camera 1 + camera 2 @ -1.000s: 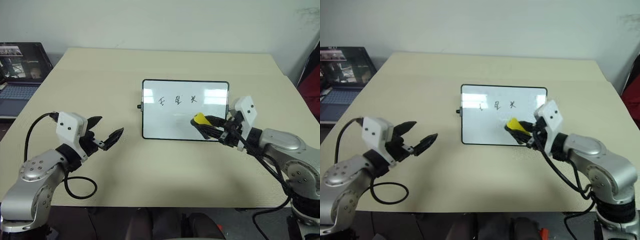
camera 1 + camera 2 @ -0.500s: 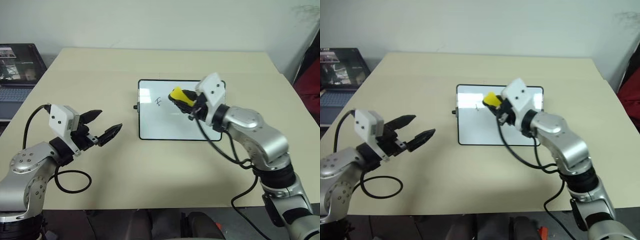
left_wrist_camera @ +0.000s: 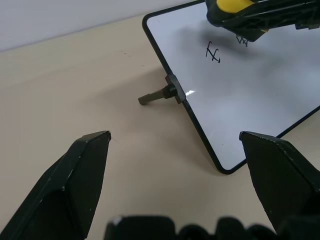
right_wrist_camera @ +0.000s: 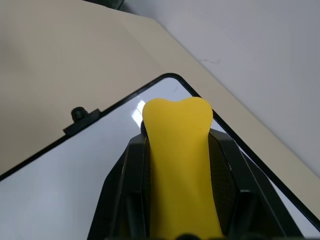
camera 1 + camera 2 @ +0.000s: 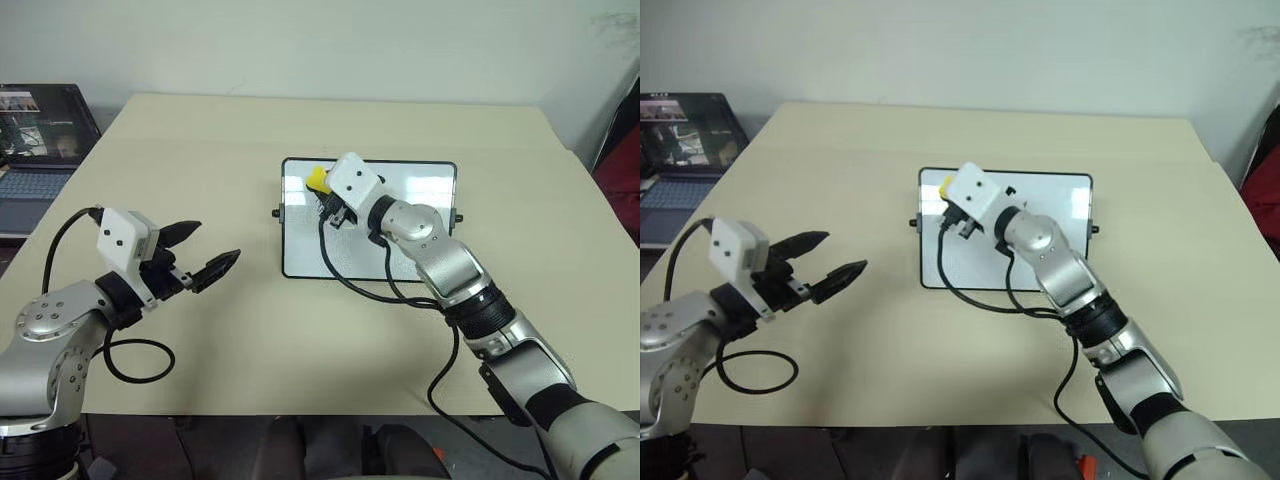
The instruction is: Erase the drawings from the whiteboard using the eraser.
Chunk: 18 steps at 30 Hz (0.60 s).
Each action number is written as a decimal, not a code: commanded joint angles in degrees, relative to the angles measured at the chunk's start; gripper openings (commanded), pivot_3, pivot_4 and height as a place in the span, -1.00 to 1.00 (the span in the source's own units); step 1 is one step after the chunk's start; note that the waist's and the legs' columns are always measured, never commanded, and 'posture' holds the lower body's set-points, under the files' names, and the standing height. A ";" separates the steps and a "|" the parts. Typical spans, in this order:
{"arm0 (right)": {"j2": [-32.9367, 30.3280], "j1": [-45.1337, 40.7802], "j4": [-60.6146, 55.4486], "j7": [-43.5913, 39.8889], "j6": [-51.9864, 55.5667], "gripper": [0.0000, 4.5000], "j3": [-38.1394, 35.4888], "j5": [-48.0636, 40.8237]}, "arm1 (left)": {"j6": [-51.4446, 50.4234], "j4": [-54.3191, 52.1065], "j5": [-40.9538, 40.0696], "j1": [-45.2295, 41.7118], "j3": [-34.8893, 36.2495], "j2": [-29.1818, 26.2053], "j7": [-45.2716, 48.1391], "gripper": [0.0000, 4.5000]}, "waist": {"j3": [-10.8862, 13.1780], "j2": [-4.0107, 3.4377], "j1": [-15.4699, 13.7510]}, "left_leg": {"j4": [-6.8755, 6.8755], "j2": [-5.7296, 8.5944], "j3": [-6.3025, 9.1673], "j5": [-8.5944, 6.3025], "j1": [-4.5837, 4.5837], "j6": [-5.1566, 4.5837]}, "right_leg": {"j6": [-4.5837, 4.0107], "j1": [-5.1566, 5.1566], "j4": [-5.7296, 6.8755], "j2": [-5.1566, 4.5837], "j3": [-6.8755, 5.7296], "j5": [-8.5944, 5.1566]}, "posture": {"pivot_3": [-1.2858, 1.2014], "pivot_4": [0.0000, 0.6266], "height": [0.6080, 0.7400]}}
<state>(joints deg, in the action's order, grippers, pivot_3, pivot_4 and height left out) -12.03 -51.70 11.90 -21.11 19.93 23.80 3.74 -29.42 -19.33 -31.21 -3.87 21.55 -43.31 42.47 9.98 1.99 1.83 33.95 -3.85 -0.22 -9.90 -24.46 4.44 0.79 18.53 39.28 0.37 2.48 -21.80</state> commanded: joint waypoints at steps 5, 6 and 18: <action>2.50 -5.80 6.49 -0.74 -3.30 -0.46 -2.09 2.94 | 1.10 -1.61 0.05 -0.05 -0.47 -0.37 0.82 1.00 | 0.00 0.00 0.09 | 0.00 -0.06 -0.07 0.01 -0.03 0.01 | 0.00 0.29 0.34 0.01 0.13 0.00 | 0.03 -0.52 1.00; 2.84 -6.13 7.18 -1.00 -3.24 -0.46 -1.93 3.22 | 1.11 -1.66 0.04 -0.11 -0.63 -0.40 0.92 1.00 | 0.00 0.00 0.09 | 0.00 -0.07 -0.07 0.01 -0.03 0.01 | 0.00 0.30 0.37 0.02 0.13 0.00 | 0.03 -0.52 1.00; 5.72 -3.60 13.80 -6.48 -0.88 -0.46 -0.53 4.59 | 1.08 -1.91 0.03 -1.03 -1.48 -0.58 1.07 1.00 | -0.01 0.02 0.07 | 0.04 -0.08 -0.10 0.03 -0.10 0.02 | 0.00 0.56 0.72 0.02 0.15 0.00 | 0.03 -0.52 1.00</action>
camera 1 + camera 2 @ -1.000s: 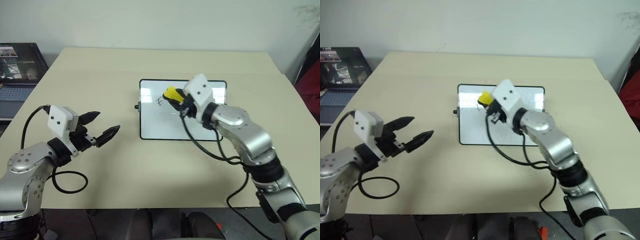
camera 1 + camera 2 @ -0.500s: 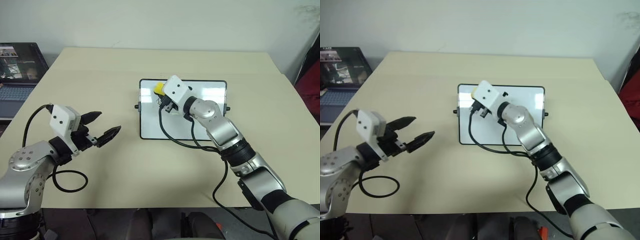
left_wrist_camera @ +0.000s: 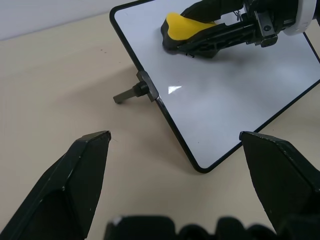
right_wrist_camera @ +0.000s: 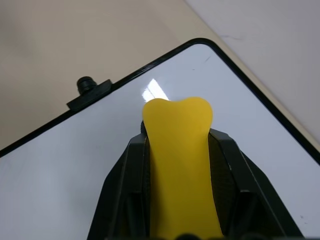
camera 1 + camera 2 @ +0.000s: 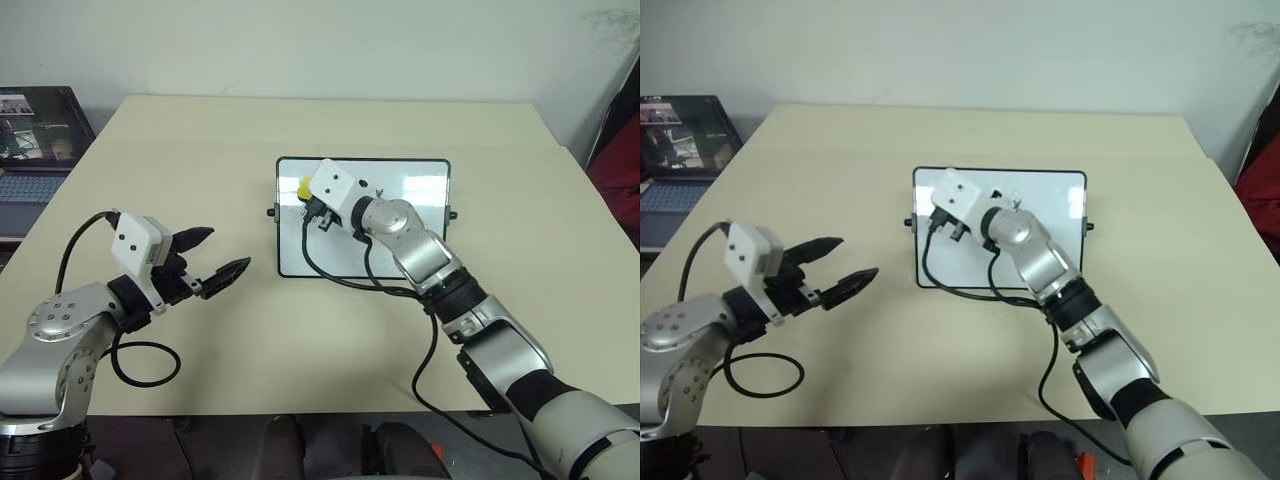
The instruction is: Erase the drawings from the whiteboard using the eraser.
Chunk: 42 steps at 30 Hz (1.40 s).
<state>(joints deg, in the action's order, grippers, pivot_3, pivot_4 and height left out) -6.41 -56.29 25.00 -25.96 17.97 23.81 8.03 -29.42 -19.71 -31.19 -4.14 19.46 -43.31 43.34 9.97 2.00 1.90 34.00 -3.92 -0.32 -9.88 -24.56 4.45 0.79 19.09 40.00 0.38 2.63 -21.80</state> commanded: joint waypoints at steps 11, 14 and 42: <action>0.76 3.20 -9.87 -6.27 7.50 -0.46 -3.31 -2.14 | 1.15 -1.38 0.14 -1.27 -0.36 -0.26 0.05 1.00 | -0.04 0.07 -0.03 | 0.07 0.00 0.07 0.12 0.06 -0.08 | -0.03 -0.03 0.20 0.00 -0.06 0.02 | 0.03 -0.52 1.00; 0.88 2.89 -14.24 -6.40 10.09 -0.46 -4.59 -3.00 | 1.20 -1.38 0.04 -1.21 -0.41 -0.30 0.04 1.00 | -0.03 0.06 -0.05 | 0.06 -0.01 0.07 0.12 -0.07 -0.07 | -0.04 0.08 0.20 0.00 -0.07 0.02 | 0.03 -0.52 1.00; 3.66 3.40 10.05 -2.75 -3.30 -0.46 -1.00 4.00 | 1.32 -0.54 0.98 -3.39 -2.25 -0.25 1.36 1.00 | -0.10 0.16 0.50 | 0.05 -0.02 0.04 0.17 0.63 -0.11 | -0.04 -0.17 0.33 0.01 -0.01 0.02 | 0.03 -0.52 1.00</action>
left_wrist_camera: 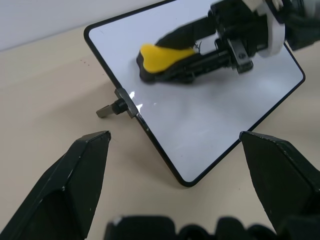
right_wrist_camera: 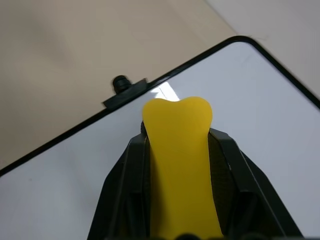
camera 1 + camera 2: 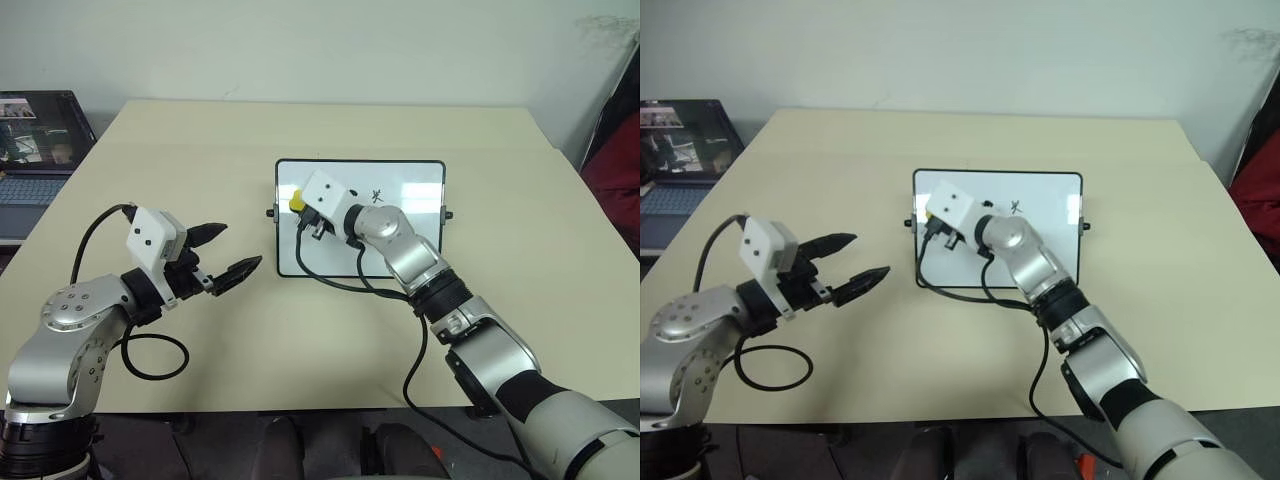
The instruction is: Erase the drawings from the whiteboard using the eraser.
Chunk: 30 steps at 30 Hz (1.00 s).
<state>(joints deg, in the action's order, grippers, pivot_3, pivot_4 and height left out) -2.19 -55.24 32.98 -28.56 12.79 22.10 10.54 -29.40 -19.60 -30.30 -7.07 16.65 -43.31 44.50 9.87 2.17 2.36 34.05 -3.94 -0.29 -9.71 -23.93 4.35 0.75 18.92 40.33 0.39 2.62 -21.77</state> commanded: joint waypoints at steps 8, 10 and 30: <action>-1.11 5.03 -14.88 1.09 8.62 -0.46 -4.87 -2.19 | 1.20 -0.80 -1.05 -0.64 0.64 0.00 0.97 1.00 | 0.03 -0.02 -0.38 | 0.00 -0.02 0.06 0.05 0.00 -0.07 | -0.03 -0.22 -0.01 -0.02 -0.04 0.02 | 0.03 -0.52 1.00; -2.26 8.36 -25.57 -1.34 14.32 -0.47 -6.14 -4.65 | 1.24 -0.94 -1.06 -0.50 0.66 0.01 0.96 1.00 | 0.04 -0.03 -0.75 | -0.01 -0.17 0.06 0.05 -0.30 -0.06 | -0.03 -0.12 -0.02 -0.03 -0.06 0.02 | 0.03 -0.52 1.00; -13.17 36.79 -73.80 2.83 45.89 -0.47 -12.20 -15.39 | 2.87 3.01 0.19 -4.40 -2.73 1.48 2.22 1.00 | 0.07 -0.06 -0.44 | -0.07 -0.50 -0.26 -0.07 -0.87 0.13 | 0.02 0.42 -0.41 0.42 0.01 -0.01 | 0.03 -0.52 1.00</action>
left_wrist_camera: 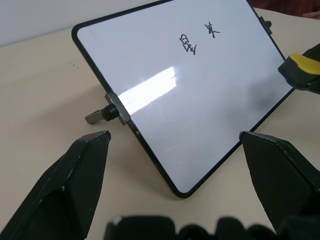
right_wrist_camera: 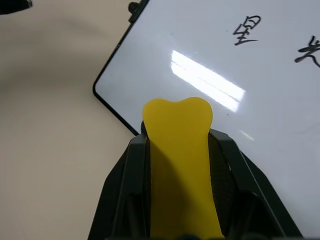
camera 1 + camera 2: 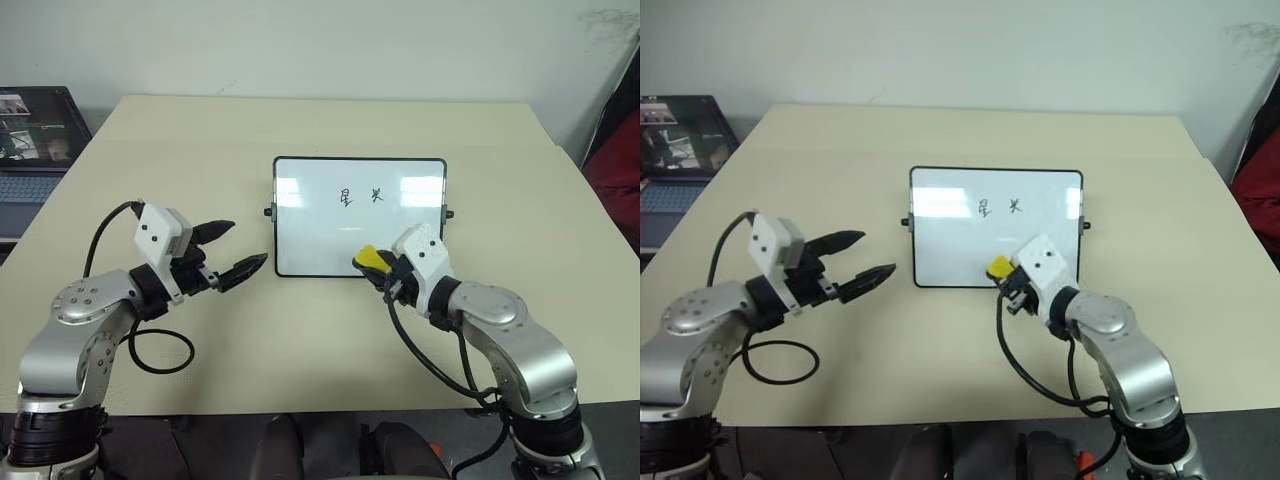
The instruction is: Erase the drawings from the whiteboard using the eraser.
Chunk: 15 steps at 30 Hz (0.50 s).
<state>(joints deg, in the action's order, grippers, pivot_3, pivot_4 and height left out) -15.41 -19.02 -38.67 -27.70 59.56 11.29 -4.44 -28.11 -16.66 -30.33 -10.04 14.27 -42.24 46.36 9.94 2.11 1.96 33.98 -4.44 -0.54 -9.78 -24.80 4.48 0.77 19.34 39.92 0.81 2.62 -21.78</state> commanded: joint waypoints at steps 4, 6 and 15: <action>-1.73 3.19 -3.17 3.05 -1.55 -0.47 -3.85 -0.99 | 1.91 0.55 0.31 -2.08 -0.68 0.91 0.51 1.00 | 0.00 0.01 -0.14 | -0.01 0.01 -0.08 -0.01 -0.02 0.01 | -0.04 0.00 -0.07 0.00 0.02 0.02 | 0.03 -0.52 1.00; -2.58 4.80 -4.06 3.46 -1.63 -0.47 -5.59 -1.49 | 1.88 0.47 0.19 -2.01 -0.54 0.90 0.69 1.00 | 0.00 0.01 -0.16 | -0.02 0.00 -0.11 -0.01 -0.05 0.01 | -0.07 0.00 -0.11 0.00 0.04 0.04 | 0.03 -0.52 1.00; -6.48 3.93 -6.47 3.39 -2.26 -0.47 -6.29 -3.06 | 1.79 0.09 0.12 -4.29 -1.75 0.26 2.01 1.00 | 0.01 0.01 0.27 | -0.01 0.00 -0.13 -0.01 0.01 0.01 | 0.02 0.00 -0.02 0.06 0.05 -0.01 | 0.03 -0.52 1.00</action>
<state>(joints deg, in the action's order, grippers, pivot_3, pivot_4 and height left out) -22.02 -12.82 -42.80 -24.76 58.18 3.96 -6.86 -27.28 -15.25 -30.12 -13.14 12.54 -41.33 48.14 9.95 2.11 2.24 33.98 -4.45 -0.66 -9.78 -24.78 4.49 0.80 19.33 39.94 0.90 2.65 -21.80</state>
